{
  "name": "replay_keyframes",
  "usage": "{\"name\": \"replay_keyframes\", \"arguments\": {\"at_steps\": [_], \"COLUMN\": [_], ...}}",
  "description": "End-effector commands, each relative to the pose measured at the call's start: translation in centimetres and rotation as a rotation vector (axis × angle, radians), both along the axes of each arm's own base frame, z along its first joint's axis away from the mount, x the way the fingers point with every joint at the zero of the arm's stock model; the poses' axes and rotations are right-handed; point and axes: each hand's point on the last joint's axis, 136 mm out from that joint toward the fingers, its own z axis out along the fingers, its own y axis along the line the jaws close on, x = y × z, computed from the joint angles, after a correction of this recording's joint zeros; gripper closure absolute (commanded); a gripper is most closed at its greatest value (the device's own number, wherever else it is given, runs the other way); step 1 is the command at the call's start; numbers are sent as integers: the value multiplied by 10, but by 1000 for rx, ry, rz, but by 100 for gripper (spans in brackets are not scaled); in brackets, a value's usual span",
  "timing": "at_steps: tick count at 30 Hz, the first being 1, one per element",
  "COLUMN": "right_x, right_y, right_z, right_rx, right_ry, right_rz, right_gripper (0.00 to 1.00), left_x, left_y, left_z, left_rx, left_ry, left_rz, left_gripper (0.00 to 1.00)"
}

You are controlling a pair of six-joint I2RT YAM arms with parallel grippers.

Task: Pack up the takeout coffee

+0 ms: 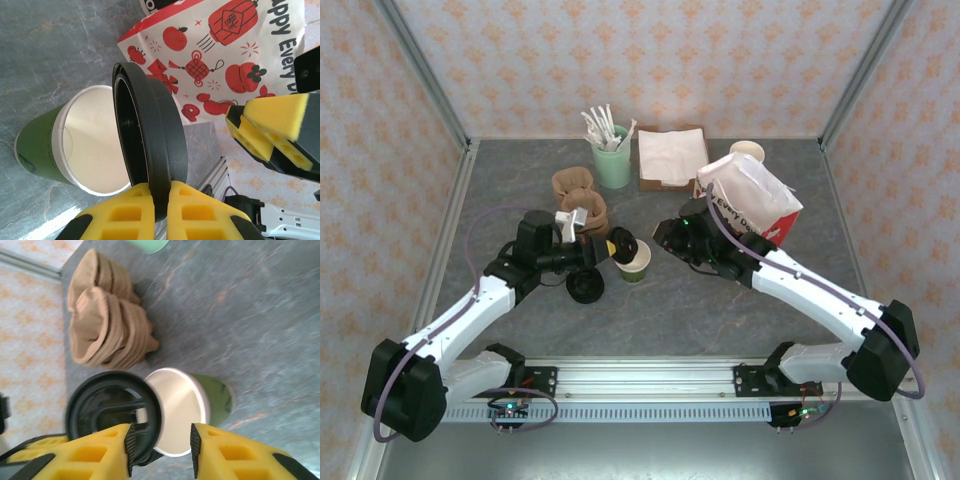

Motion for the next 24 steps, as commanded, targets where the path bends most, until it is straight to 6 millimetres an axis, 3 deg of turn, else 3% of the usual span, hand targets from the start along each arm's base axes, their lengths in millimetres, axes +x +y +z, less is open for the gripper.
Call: {"name": "replay_keyframes", "arguments": {"at_steps": [1, 8, 14, 24], "right_x": [0, 8, 21, 31], "right_y": [22, 38, 33, 28], "right_z": [3, -10, -20, -39], "right_rx": [72, 93, 68, 30], "right_ry": [9, 13, 17, 46], "right_rz": [38, 66, 37, 13], "right_gripper": [63, 58, 50, 47], "left_x": [1, 3, 5, 5], "left_y": [-2, -3, -7, -6], "left_z": [4, -7, -16, -26], "left_rx": [-26, -26, -42, -25], "left_ry": [-23, -7, 13, 45], "left_rz": [-21, -18, -30, -33], "left_gripper": [90, 90, 88, 78]}}
